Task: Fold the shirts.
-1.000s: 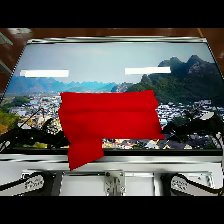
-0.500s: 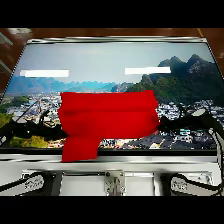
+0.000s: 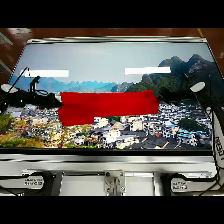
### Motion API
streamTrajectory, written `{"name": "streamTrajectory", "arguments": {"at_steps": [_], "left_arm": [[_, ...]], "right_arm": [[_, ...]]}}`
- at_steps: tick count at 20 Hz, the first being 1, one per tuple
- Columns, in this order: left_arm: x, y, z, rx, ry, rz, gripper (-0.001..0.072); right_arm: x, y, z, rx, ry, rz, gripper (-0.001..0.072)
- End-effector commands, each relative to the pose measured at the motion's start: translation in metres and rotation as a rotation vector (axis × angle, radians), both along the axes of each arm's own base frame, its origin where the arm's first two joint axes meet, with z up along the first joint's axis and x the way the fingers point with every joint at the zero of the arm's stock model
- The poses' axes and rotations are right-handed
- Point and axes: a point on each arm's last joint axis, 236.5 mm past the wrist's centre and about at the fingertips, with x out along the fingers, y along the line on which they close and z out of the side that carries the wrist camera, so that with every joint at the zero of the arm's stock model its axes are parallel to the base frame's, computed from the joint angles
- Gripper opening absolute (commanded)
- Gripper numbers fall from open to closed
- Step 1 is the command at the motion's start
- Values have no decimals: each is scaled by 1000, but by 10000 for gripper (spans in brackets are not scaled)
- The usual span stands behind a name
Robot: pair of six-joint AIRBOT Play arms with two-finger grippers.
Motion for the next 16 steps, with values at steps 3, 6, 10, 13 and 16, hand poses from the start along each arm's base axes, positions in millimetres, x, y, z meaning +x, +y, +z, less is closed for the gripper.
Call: {"name": "streamTrajectory", "arguments": {"at_steps": [3,6,10,13,16], "left_arm": [[85,3,0,-75,-43,57,39],[117,2,-3,-130,-72,75,39],[123,2,-35,-160,0,109,39],[112,0,-54,-184,90,115,46],[102,11,-48,-204,140,119,443]], "right_arm": [[60,9,-15,3,-31,-9,56],[83,18,-29,3,-41,-13,56],[85,20,-48,10,-9,-28,57],[82,22,-51,17,4,-22,74],[82,13,-34,-9,-37,16,474]]}}
